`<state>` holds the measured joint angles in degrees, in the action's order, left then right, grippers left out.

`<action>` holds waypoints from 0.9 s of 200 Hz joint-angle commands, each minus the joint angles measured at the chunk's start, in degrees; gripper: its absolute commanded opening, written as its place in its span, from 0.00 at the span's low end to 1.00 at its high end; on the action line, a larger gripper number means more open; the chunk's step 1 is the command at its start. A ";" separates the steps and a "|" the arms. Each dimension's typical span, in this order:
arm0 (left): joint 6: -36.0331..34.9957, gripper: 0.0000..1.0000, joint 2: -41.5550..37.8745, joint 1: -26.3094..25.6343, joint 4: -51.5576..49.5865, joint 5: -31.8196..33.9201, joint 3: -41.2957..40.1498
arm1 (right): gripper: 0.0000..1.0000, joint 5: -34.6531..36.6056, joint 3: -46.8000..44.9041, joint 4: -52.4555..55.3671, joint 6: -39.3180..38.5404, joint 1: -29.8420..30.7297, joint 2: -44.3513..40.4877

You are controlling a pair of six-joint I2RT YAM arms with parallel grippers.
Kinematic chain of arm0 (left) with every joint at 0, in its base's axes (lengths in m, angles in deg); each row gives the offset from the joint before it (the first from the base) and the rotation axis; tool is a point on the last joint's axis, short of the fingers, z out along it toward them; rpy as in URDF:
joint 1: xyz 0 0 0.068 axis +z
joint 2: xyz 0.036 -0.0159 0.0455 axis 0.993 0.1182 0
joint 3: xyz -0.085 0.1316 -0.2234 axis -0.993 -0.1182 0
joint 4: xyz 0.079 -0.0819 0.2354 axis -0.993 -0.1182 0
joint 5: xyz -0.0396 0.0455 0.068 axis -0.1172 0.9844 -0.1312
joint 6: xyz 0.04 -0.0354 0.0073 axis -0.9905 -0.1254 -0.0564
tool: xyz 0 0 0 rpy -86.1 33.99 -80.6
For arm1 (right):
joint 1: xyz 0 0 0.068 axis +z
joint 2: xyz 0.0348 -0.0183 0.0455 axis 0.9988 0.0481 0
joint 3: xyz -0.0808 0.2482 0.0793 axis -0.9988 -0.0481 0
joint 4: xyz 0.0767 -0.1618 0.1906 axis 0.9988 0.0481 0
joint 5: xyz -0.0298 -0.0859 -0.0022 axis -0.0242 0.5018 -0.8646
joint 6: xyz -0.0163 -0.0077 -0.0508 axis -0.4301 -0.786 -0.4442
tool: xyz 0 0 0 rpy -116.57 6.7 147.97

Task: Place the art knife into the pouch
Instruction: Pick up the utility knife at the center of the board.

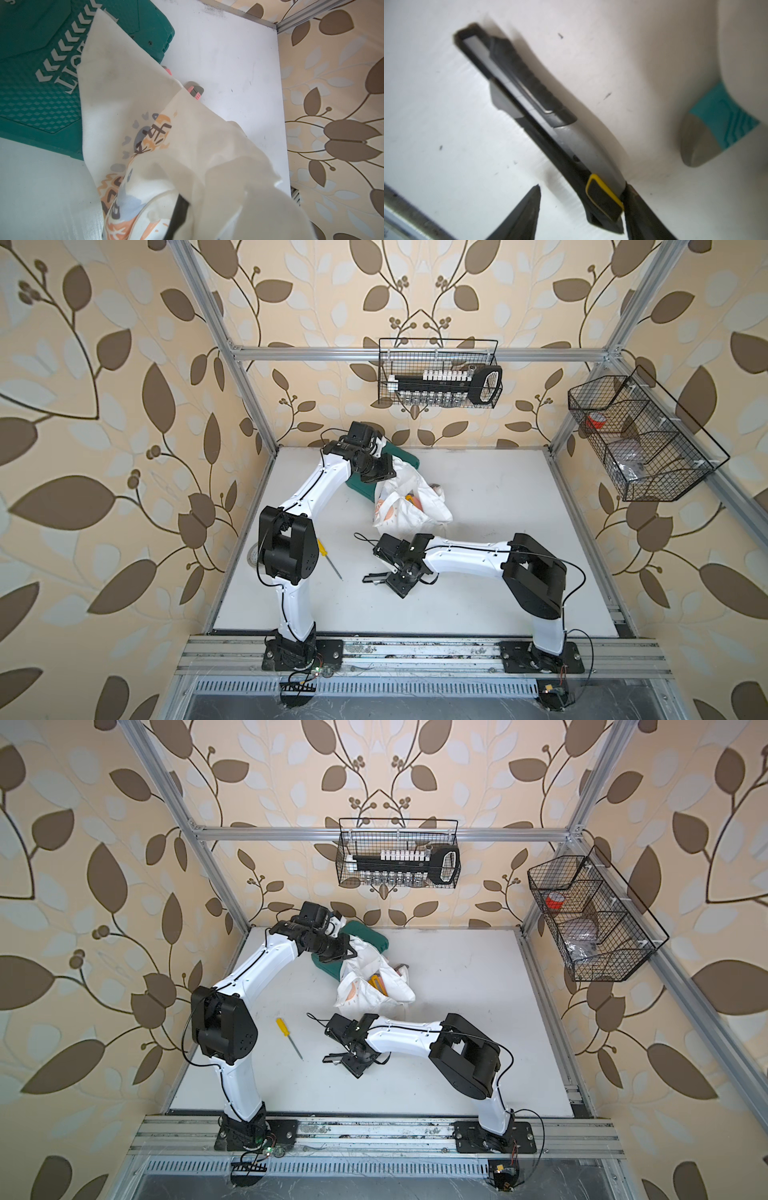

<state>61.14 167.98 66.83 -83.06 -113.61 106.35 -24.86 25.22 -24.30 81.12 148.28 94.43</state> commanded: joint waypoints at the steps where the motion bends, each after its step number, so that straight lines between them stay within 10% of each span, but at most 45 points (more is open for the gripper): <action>1: -0.28 0.00 -0.48 0.83 1.75 -1.08 -0.10 | 0.63 -1.52 -0.52 1.57 1.27 0.58 -1.98; 140: -0.67 0.00 -0.57 0.83 1.49 -0.55 -0.19 | 0.65 -1.71 5.43 1.02 -3.75 -0.97 6.16; 180: -0.79 0.00 -0.45 0.91 1.39 -0.45 -0.18 | 0.49 -3.23 3.91 -0.16 -4.15 -2.24 7.42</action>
<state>61.14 167.98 66.83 -82.93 -113.61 106.22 -26.61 29.70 -23.97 77.47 146.68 99.80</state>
